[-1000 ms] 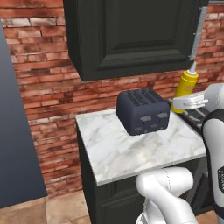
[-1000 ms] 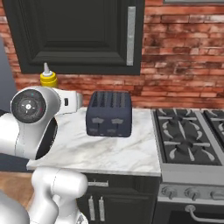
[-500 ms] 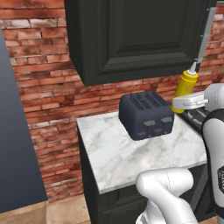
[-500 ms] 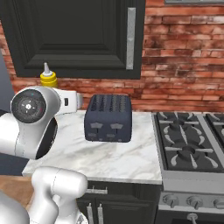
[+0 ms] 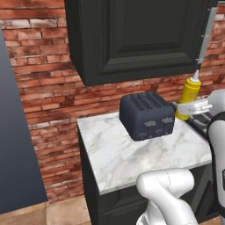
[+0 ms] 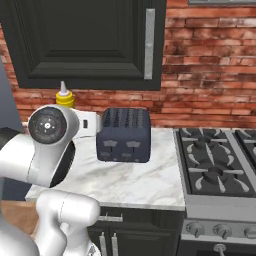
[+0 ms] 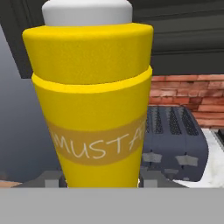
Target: Take 2 condiments from the cabinet and move them on the counter near the stove.Make sure the condiments are lined up with each other, next to each other.
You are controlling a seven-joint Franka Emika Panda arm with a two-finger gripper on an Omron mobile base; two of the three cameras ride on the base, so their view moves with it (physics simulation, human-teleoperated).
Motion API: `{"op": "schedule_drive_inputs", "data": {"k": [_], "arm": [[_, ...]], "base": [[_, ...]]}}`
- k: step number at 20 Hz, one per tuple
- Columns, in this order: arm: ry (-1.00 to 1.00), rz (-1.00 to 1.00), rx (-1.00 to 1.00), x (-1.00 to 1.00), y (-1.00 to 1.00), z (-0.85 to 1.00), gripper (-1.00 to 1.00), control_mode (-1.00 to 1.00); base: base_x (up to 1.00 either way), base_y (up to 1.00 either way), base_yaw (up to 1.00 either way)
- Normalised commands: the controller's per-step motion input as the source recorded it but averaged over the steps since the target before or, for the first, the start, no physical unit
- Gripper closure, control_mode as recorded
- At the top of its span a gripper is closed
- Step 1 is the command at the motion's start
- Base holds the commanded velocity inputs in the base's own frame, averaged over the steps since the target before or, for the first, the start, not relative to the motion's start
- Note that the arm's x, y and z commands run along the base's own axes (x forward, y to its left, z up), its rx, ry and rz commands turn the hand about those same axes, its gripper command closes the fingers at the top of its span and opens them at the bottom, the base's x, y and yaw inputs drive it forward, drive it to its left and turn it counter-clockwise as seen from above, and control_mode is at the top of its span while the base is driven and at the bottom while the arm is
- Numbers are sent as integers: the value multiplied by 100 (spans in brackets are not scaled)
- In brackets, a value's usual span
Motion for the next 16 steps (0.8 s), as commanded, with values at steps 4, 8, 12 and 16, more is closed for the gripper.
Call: {"op": "schedule_drive_inputs", "data": {"k": [4,8,12,16], "arm": [[7,10,0,4,-66,-46,100,-100],[0,12,0,0,-73,-54,100,-100],[0,16,0,0,-75,-46,100,-100],[0,13,0,8,-77,-54,100,-100]], "base": [[0,0,0],[0,0,0],[0,0,0],[0,0,0]]}}
